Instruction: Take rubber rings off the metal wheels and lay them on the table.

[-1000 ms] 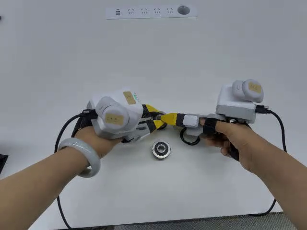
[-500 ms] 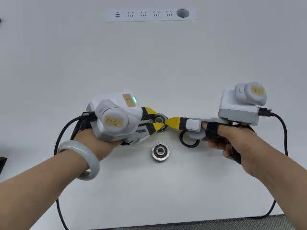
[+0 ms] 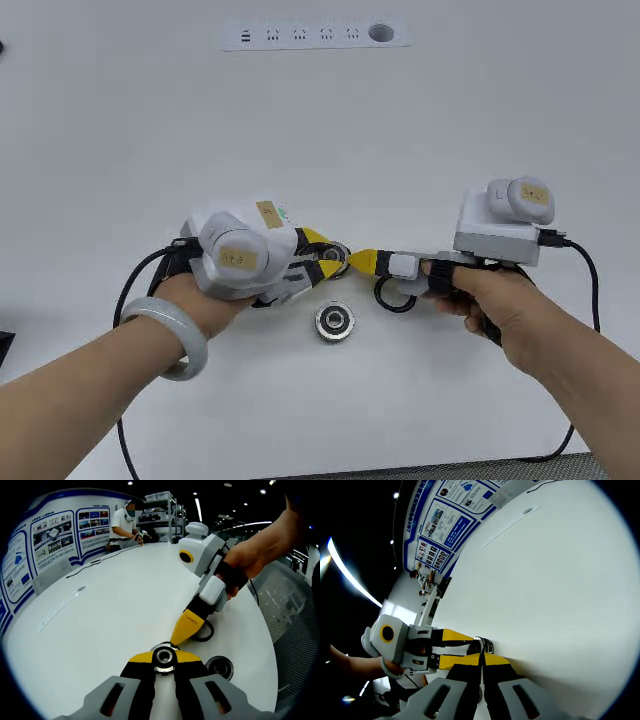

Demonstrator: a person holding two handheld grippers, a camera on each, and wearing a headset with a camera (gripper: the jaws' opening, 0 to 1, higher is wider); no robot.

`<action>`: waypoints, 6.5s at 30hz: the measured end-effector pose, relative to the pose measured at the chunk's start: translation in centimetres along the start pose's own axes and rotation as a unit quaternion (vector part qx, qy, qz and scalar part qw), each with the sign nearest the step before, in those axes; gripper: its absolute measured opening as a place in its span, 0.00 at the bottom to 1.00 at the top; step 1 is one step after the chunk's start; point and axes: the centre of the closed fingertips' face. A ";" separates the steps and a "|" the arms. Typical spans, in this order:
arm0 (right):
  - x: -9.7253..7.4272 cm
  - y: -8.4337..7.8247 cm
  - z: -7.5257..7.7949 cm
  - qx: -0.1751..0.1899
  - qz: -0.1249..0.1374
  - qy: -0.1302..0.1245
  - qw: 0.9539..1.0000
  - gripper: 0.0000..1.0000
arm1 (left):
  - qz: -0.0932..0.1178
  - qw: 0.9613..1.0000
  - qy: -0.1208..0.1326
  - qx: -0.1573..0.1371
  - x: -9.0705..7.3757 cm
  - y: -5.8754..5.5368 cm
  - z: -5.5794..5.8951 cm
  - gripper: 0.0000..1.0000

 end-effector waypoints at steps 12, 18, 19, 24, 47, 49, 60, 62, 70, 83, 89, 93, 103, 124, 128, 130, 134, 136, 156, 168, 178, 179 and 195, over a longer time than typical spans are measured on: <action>0.0 0.2 -0.6 0.001 0.005 0.003 1.000 0.02 | -0.001 1.000 0.000 0.002 0.0 0.0 0.0 0.13; 0.1 0.3 -0.9 0.003 0.007 0.009 1.000 0.01 | -0.001 1.000 0.000 0.002 0.0 0.0 0.0 0.13; 0.1 0.3 -1.0 0.004 0.008 0.011 1.000 0.01 | -0.001 1.000 0.000 0.003 0.1 0.0 0.0 0.13; 0.2 0.4 -1.3 0.002 0.008 0.013 1.000 0.01 | -0.001 1.000 0.000 0.002 0.1 -0.1 0.0 0.13; 0.0 0.3 -1.7 0.006 0.010 0.027 1.000 0.01 | 0.001 1.000 -0.001 0.006 0.0 -0.1 0.0 0.13; 0.0 0.3 -1.7 0.005 0.010 0.028 1.000 0.01 | 0.001 1.000 -0.002 0.006 0.0 -0.1 0.0 0.13; -0.1 0.1 -2.2 0.004 0.006 0.041 0.999 0.01 | 0.002 1.000 -0.002 0.007 0.0 0.0 0.0 0.13; -0.2 0.1 -2.4 0.003 0.006 0.044 0.999 0.01 | 0.002 1.000 -0.002 0.006 0.0 0.0 0.0 0.13; -0.3 0.2 -2.5 0.009 0.007 0.051 0.999 0.01 | 0.002 1.000 -0.003 0.005 0.1 0.0 -0.1 0.13; -0.3 0.3 -1.7 0.012 0.017 0.036 0.999 0.02 | 0.015 1.000 -0.002 0.010 -0.4 0.2 0.2 0.14; -0.4 0.4 -1.6 0.012 0.021 0.035 0.999 0.02 | 0.023 1.000 0.003 0.000 -1.4 0.0 -0.2 0.20; -0.2 0.6 -2.0 0.011 0.023 0.041 0.999 0.02 | 0.018 1.000 0.007 -0.007 -1.6 -0.7 -0.7 0.20; -0.4 1.2 -2.7 0.008 0.031 0.049 0.998 0.02 | 0.017 1.000 0.009 -0.014 -2.3 -1.4 -0.7 0.24; -3.3 0.5 -2.5 0.025 0.057 0.050 0.997 0.02 | 0.030 0.999 0.010 -0.037 -3.4 -1.9 -0.9 0.43; -4.3 -0.1 -2.0 0.034 0.064 0.045 0.996 0.02 | 0.035 0.999 0.009 -0.041 -3.6 -2.1 -0.9 0.46; -4.8 -0.5 -1.5 0.043 0.067 0.042 0.996 0.02 | 0.040 0.998 0.007 -0.044 -3.7 -2.0 -0.9 0.48; -5.5 -1.5 -0.7 0.061 0.071 0.038 0.995 0.02 | 0.045 0.998 0.006 -0.046 -3.9 -2.0 -0.8 0.51; -5.7 -1.8 -0.5 0.067 0.072 0.037 0.994 0.02 | 0.044 0.998 0.007 -0.047 -4.0 -2.1 -0.8 0.51; -6.2 -4.0 1.9 0.040 0.049 -0.022 0.998 0.12 | 0.042 0.997 0.004 -0.062 -4.9 -3.2 -0.5 0.52; -6.3 -4.7 2.3 -0.027 0.021 -0.061 0.998 0.20 | 0.041 0.997 0.004 -0.066 -5.3 -3.8 -0.3 0.51; -6.8 -5.2 1.7 -0.136 0.003 -0.082 0.987 0.38 | 0.070 0.994 -0.020 -0.076 -6.2 -3.5 0.6 0.59; -6.9 -5.2 1.7 -0.144 0.003 -0.084 0.986 0.41 | 0.073 0.994 -0.024 -0.078 -6.3 -3.5 0.7 0.60; -7.2 -6.8 1.7 -0.283 -0.034 -0.136 0.949 0.69 | 0.083 0.990 -0.047 -0.104 -7.6 -4.0 2.7 0.70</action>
Point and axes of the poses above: the centre of the closed fingertips' face, and the gripper's own axes: x roughly forward along the fingers, z roughly to its right, y roughly out of its top, and after that the axes turned 12 degrees about -z, right-handed
